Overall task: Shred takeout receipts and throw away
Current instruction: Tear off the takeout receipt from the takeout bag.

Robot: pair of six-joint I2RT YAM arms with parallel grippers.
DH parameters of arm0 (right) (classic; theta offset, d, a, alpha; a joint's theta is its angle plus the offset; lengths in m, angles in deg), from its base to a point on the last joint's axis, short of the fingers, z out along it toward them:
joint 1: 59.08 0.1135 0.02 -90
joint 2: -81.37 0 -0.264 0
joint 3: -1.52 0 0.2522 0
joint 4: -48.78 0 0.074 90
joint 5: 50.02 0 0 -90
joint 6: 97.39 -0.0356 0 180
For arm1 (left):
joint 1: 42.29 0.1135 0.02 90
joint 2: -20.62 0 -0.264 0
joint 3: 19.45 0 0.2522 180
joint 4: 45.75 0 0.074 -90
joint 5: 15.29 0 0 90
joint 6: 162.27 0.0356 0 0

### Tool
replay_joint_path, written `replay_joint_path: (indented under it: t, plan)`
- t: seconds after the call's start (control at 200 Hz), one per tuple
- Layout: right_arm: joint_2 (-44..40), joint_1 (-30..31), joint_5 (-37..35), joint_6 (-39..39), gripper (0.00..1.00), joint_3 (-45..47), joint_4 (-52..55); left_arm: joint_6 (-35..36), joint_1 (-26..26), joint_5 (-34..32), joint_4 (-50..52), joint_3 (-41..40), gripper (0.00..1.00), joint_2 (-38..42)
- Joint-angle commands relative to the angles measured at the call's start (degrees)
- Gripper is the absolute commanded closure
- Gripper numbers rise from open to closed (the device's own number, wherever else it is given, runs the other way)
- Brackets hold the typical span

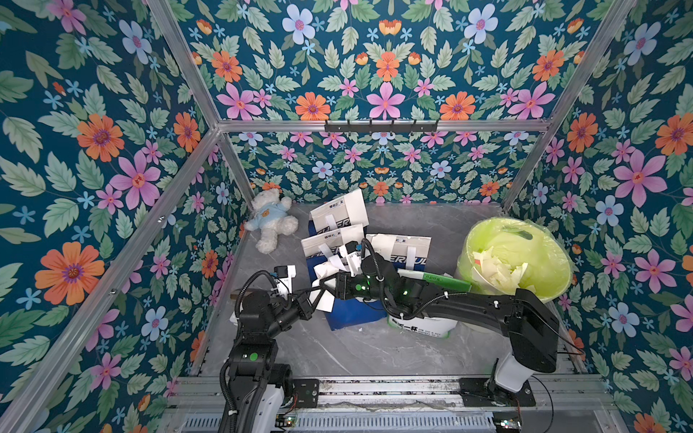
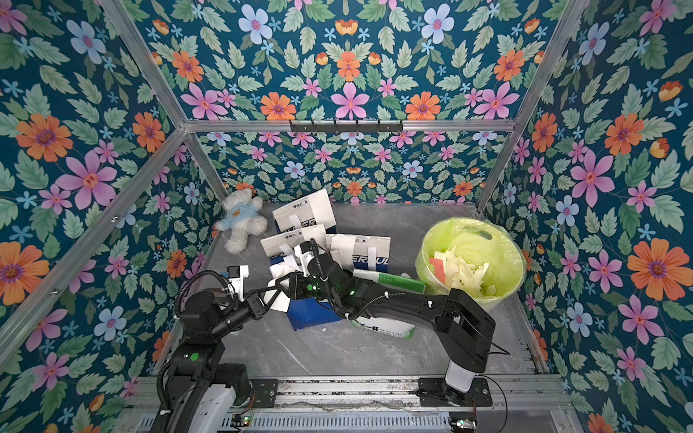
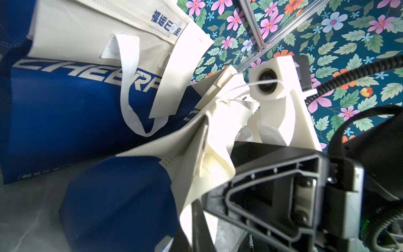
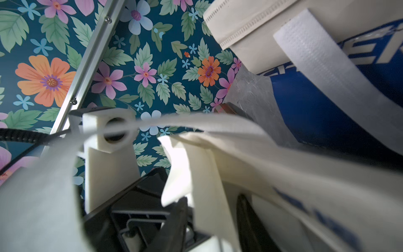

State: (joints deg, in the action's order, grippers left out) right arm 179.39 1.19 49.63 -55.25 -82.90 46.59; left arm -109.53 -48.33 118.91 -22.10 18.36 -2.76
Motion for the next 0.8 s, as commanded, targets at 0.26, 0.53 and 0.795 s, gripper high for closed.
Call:
replay_joint_path:
  t: [0.26, 0.53, 0.795]
  plan:
    - [-2.0, -1.7, -1.0, -2.6, 1.0, -6.8, 14.6, 15.9, -0.1, -3.2, 4.3, 5.7, 0.01, 4.8]
    - [-4.7, -4.3, 5.9, 1.8, 1.0, -12.9, 29.5, 38.0, -0.1, 1.8, 8.6, 10.4, 0.01, 3.6]
    - [-4.4, -7.1, 14.5, 5.6, 1.0, -14.7, 36.0, 49.0, 0.0, 5.6, 11.1, 8.8, 0.17, -4.1]
